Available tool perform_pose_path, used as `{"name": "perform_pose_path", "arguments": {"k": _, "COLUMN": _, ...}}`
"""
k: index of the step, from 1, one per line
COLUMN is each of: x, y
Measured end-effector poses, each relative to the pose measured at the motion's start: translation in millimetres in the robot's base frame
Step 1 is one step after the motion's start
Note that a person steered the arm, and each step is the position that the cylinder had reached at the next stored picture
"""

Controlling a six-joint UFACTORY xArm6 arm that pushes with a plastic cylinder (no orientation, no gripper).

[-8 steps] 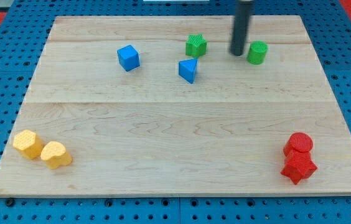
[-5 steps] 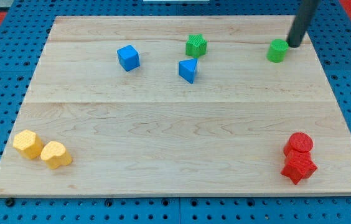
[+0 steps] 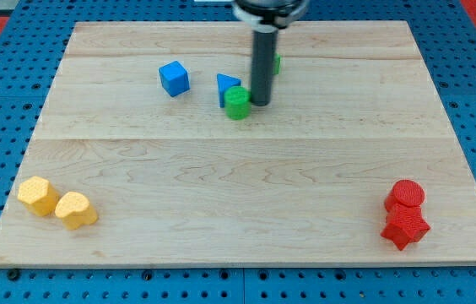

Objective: Make a diagonal line out of green blocks and blue triangle

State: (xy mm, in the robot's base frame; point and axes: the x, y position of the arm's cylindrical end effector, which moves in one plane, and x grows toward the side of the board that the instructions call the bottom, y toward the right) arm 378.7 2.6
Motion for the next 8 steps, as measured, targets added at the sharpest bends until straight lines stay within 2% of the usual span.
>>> {"name": "perform_pose_path", "arguments": {"k": 1, "x": 3.6, "y": -69.8}}
{"name": "perform_pose_path", "arguments": {"k": 3, "x": 47.2, "y": -49.5}}
{"name": "perform_pose_path", "arguments": {"k": 5, "x": 7.5, "y": -65.5}}
{"name": "perform_pose_path", "arguments": {"k": 7, "x": -38.9, "y": -38.1}}
{"name": "perform_pose_path", "arguments": {"k": 8, "x": -54.5, "y": -44.0}}
